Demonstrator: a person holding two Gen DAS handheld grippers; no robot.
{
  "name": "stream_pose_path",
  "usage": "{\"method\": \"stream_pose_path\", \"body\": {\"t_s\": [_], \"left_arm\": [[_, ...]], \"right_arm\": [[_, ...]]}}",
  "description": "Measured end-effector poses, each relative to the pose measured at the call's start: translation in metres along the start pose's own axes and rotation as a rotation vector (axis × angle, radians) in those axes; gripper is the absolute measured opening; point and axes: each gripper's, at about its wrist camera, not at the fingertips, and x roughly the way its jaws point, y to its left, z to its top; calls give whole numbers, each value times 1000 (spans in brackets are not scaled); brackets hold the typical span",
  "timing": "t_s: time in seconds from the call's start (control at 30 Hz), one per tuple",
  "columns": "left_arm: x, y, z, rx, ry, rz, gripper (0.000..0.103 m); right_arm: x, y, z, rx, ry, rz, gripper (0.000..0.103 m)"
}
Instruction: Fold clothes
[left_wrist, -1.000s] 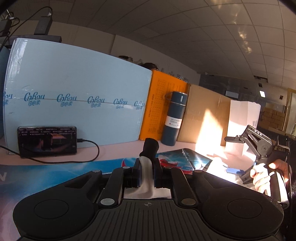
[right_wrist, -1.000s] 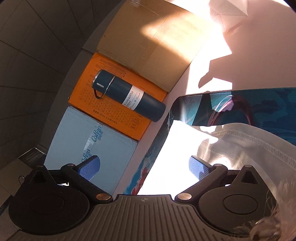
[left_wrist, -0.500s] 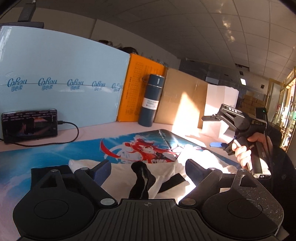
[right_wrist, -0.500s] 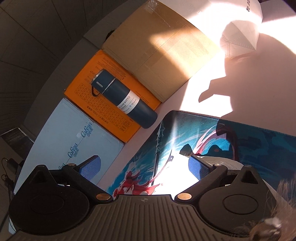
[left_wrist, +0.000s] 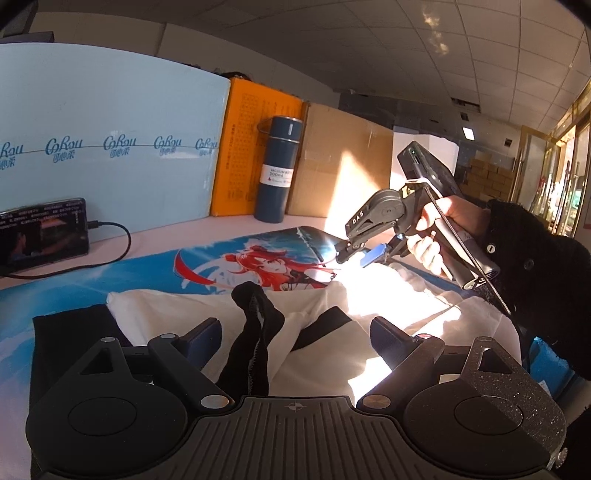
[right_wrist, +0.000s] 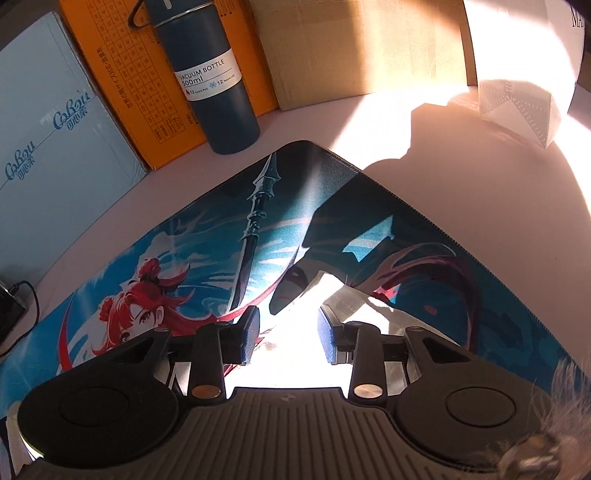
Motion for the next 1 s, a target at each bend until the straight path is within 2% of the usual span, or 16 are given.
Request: {"method": "stream_pose_path", "body": {"t_s": [0.03, 0.1, 0.13, 0.17, 0.23, 0.3, 0.43, 0.57, 0.67, 0.8, 0.93, 1.0], "left_arm": [[-1, 0, 0, 1, -1, 2, 90], [-2, -1, 0, 1, -3, 4, 90], [-2, 0, 0, -1, -2, 4, 90], [-2, 0, 0, -3, -2, 3, 90], [-1, 2, 0, -11, 2, -6, 90], [-1, 3, 0, -17, 5, -12, 90], [1, 4, 0, -23, 10, -14, 90], [1, 4, 0, -30, 8, -14, 90], [1, 5, 0, -34, 8, -16, 90], [2, 2, 0, -13, 15, -14, 90], [3, -3, 6, 16, 21, -20, 90], [4, -6, 10, 30, 19, -32, 91]], "right_arm": [[1, 4, 0, -20, -3, -17, 32], [2, 9, -7, -61, -41, -62, 21], [1, 11, -11, -85, -66, -82, 13], [0, 9, -14, -93, -90, -76, 7], [-5, -3, -17, -50, -109, -27, 4], [-18, -19, -20, 25, -152, 53, 4], [-62, -51, -36, 144, -317, 183, 4], [-91, -81, -65, 263, -396, 274, 4], [-105, -99, -89, 334, -434, 294, 4], [-102, -117, -117, 449, -416, 312, 4], [-105, -127, -131, 500, -437, 320, 10], [-110, -131, -134, 517, -469, 303, 36]]}}
